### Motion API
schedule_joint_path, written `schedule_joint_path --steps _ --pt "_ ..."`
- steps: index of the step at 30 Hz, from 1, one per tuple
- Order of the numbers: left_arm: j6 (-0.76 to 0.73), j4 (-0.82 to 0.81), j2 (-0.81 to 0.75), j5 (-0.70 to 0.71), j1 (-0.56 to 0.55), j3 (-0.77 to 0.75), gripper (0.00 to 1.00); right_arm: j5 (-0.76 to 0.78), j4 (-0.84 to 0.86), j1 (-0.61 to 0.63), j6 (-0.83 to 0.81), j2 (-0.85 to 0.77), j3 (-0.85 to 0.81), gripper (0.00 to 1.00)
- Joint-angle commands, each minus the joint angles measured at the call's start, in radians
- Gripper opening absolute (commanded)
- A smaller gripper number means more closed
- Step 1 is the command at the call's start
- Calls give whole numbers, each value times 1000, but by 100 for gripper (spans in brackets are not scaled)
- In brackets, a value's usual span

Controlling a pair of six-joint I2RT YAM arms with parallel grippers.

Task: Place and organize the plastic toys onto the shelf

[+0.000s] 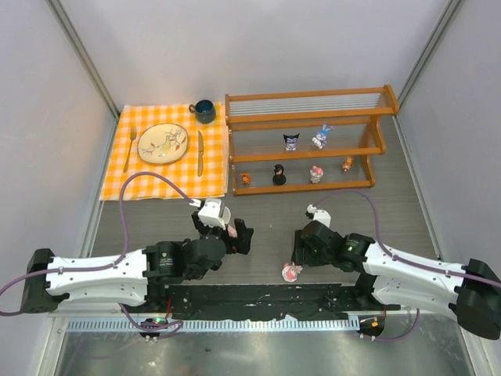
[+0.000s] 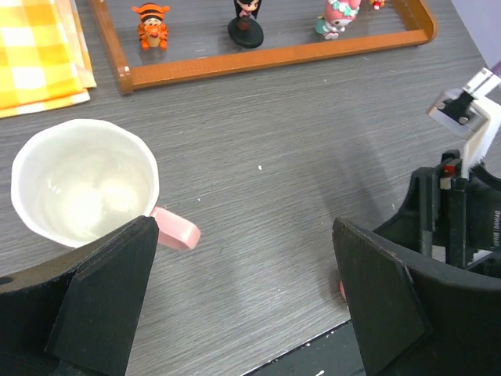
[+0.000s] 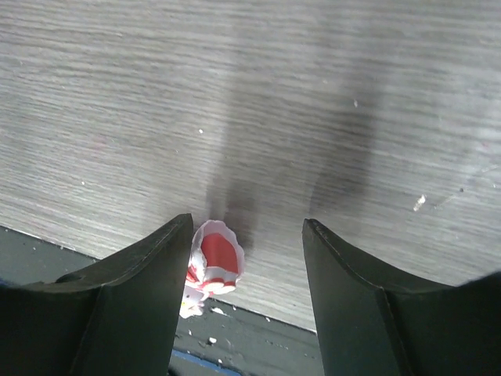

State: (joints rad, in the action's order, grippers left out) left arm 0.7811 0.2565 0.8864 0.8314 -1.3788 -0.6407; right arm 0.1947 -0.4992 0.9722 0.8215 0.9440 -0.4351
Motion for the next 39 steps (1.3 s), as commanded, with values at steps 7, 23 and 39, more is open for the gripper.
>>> schedule_joint_path --steps 7,23,39 --pt "4 -31 -60 20 -2 44 98 -9 -61 22 134 -192 108 64" --pt "-22 -252 201 -219 -55 9 82 -41 -65 23 157 -243 128 40" --pt "-29 -275 204 -202 -55 13 83 -135 -140 39 142 -312 104 33"
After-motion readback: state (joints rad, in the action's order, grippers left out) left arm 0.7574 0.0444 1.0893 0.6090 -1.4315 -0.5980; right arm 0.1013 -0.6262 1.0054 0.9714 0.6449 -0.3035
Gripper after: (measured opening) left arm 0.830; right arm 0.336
